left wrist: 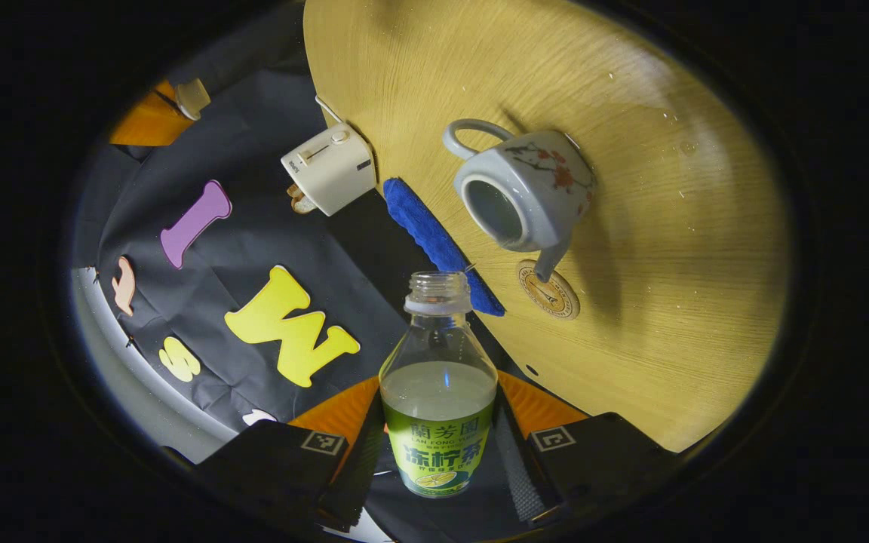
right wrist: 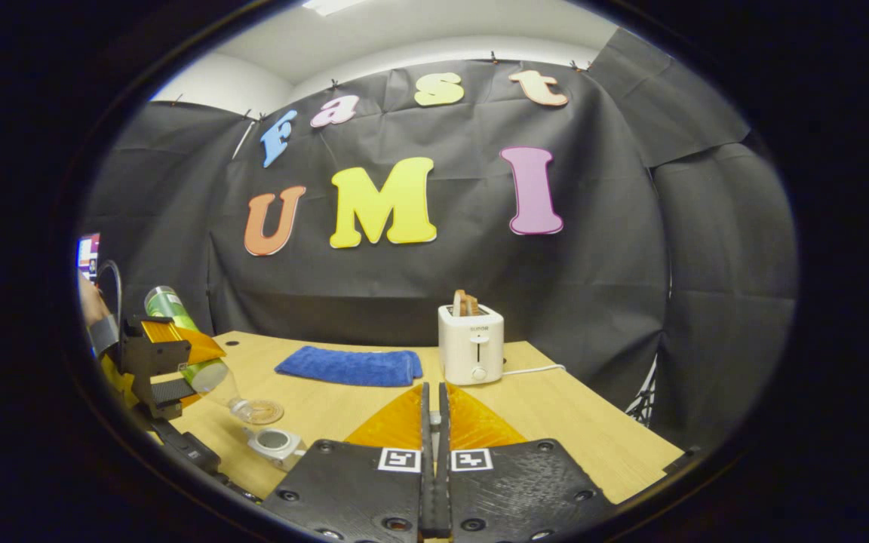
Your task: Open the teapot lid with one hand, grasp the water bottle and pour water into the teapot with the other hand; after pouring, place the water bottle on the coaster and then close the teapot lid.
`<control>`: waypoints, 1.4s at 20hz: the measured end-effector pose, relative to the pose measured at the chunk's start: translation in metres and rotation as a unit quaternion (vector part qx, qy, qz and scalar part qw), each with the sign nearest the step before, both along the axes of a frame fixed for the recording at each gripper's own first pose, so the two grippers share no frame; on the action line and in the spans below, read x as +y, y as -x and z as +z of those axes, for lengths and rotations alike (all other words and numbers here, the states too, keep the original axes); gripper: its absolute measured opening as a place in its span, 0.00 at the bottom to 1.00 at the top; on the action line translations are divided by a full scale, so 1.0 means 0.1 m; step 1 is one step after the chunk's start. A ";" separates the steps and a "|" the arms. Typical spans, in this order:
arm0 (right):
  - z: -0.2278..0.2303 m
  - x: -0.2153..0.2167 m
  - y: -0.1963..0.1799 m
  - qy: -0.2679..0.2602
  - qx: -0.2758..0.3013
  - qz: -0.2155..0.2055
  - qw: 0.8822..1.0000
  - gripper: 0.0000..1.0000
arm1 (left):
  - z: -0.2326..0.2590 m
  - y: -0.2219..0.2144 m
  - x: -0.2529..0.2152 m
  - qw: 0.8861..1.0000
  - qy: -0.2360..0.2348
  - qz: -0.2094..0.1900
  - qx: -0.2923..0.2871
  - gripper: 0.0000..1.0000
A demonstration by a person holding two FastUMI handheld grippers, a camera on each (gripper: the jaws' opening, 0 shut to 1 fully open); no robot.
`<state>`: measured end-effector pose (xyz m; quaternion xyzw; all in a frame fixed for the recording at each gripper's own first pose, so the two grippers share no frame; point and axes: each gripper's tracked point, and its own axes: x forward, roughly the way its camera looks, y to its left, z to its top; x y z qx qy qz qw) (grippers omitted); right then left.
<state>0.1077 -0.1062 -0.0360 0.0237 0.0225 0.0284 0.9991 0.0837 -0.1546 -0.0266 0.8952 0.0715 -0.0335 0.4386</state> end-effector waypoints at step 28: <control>0.06 0.13 0.09 0.012 0.001 0.020 1.000 0.00 | 0.28 -0.17 0.58 0.804 0.592 0.041 -0.034 0.74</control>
